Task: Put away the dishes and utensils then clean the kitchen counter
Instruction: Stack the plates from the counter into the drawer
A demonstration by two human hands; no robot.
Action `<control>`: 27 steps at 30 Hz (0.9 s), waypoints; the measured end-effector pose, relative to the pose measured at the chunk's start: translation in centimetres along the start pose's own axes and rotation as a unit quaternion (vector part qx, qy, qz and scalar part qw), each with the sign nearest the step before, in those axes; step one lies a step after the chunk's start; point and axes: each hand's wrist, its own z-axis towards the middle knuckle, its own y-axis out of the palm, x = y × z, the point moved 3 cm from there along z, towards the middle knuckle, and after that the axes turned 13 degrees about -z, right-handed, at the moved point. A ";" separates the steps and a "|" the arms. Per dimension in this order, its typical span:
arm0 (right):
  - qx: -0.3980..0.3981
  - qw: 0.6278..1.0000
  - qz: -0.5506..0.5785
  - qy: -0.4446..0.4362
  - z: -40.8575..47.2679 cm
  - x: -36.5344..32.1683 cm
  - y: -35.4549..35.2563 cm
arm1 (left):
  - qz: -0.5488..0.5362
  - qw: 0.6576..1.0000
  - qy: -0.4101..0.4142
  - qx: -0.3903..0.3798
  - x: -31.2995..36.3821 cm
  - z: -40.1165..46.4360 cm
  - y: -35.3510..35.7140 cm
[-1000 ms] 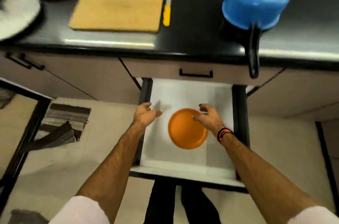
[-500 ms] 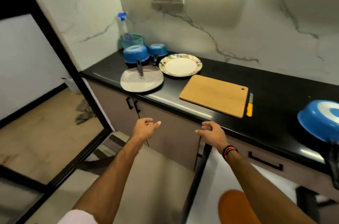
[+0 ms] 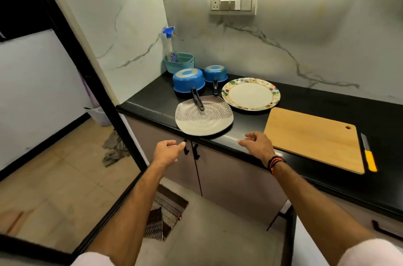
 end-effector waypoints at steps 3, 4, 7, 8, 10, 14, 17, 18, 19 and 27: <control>0.007 1.000 -0.012 0.009 4.3 -0.9 1.7 | 0.005 1.000 -0.009 -0.003 0.1 4.6 0.3; 0.010 1.000 -0.014 0.013 5.8 -1.2 2.0 | 0.006 1.000 -0.013 -0.002 0.4 6.2 0.5; 0.017 0.999 -0.031 0.016 10.9 -2.2 3.2 | 0.014 1.000 -0.017 0.004 1.4 12.1 1.3; 0.020 0.999 -0.038 0.022 12.7 -2.6 3.4 | 0.021 1.000 -0.022 0.007 1.8 14.1 1.6; 0.023 0.998 -0.046 0.032 15.8 -3.4 3.7 | 0.036 0.999 -0.032 0.008 2.6 17.4 2.3; 0.011 0.996 -0.073 0.050 20.7 -4.8 4.6 | 0.071 0.996 -0.057 0.023 3.1 22.5 3.6; 0.009 0.994 -0.098 0.056 23.4 -5.4 5.9 | 0.120 0.987 -0.092 0.047 2.3 25.9 4.0; 0.009 0.992 -0.113 0.058 23.9 -5.6 6.3 | 0.142 0.984 -0.095 0.057 2.1 26.8 4.2; 0.014 0.989 -0.130 0.063 24.4 -5.8 6.6 | 0.158 0.981 -0.091 0.067 2.1 27.7 4.4; 0.145 0.966 -0.201 0.072 25.0 -6.0 8.8 | 0.246 0.963 -0.010 0.105 3.3 28.3 6.7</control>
